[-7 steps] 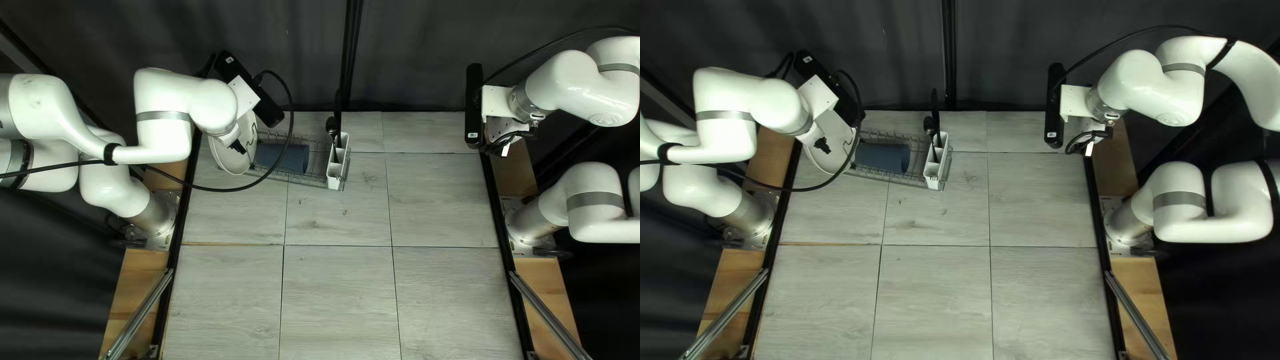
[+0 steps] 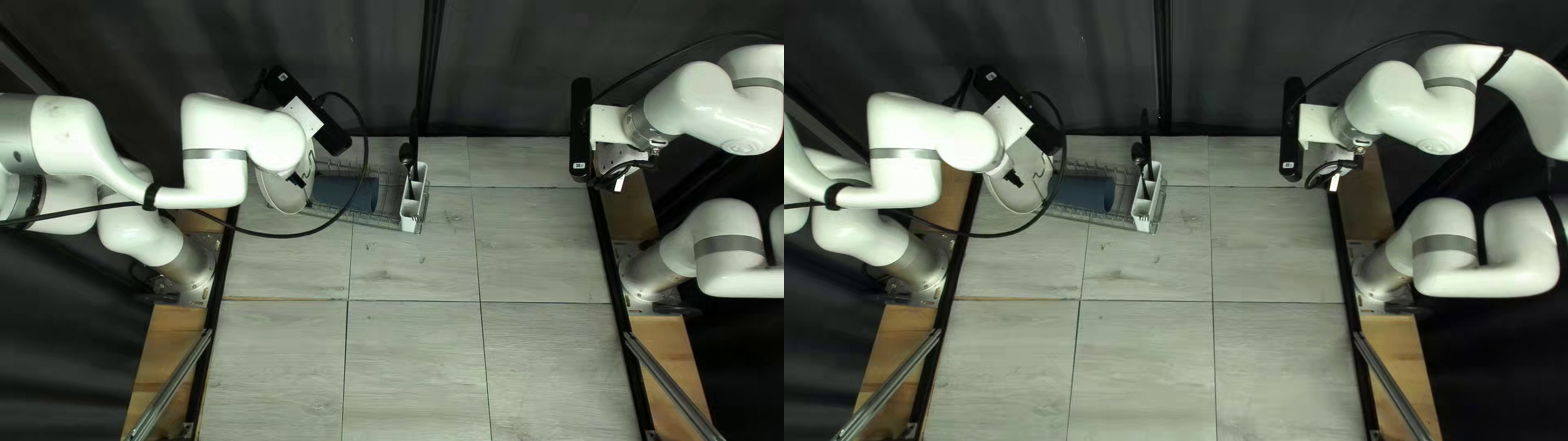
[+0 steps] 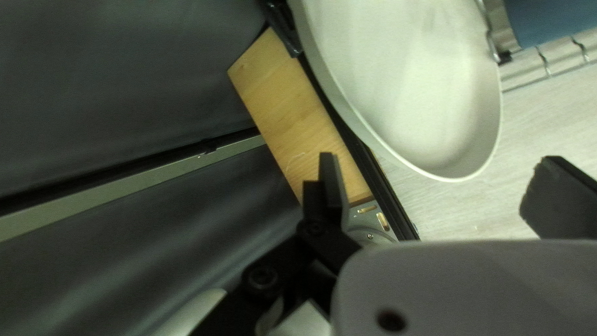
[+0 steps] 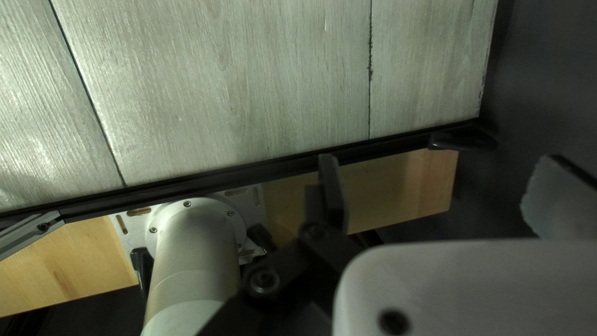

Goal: Pick up and place plate onto table. Place down one fork to the left of the plate. Place spoon and knife to the right of the plate. Place cup above the knife and spoon

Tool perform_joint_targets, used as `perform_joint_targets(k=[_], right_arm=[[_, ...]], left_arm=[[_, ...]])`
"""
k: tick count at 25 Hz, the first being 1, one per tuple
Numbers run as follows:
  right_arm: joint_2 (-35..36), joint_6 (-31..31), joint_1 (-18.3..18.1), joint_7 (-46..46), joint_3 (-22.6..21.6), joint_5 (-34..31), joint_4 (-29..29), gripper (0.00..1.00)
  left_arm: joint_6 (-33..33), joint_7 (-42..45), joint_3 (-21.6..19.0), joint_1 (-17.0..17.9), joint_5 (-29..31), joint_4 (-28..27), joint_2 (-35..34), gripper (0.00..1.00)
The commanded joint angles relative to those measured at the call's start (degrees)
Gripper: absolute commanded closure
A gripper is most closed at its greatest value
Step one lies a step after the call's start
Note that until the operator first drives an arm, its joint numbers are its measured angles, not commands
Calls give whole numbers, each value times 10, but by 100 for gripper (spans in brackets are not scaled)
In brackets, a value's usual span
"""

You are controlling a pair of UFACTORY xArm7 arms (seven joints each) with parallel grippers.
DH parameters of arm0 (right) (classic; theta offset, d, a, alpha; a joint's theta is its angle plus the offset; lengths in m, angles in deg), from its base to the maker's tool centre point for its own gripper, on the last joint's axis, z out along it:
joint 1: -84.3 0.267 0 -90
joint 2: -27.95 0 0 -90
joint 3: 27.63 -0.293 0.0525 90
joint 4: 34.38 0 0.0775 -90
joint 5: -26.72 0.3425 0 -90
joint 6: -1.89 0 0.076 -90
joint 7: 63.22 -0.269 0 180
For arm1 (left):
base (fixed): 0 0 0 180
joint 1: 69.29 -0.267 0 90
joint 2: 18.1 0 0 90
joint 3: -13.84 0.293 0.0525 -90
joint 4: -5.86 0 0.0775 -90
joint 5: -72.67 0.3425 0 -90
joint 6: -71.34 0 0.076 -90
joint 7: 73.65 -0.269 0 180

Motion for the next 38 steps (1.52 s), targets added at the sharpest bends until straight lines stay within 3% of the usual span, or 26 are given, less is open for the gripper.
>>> perform_joint_targets(k=[1,10,18,30,38], right_arm=[[0,0,0,0,0,0,0,0],[0,0,0,0,0,0,0,0],[0,0,0,0,0,0,0,0],[0,0,0,0,0,0,0,0],[0,0,0,0,0,0,0,0]], left_arm=[[-8,47,-19,-14,22,-9,38,0],[-57,175,-57,-42,74,-38,134,0],[-121,204,-43,-76,103,-90,204,0],[-213,253,-38,-89,82,-150,298,0],[-230,252,-29,-98,75,-172,331,0]])
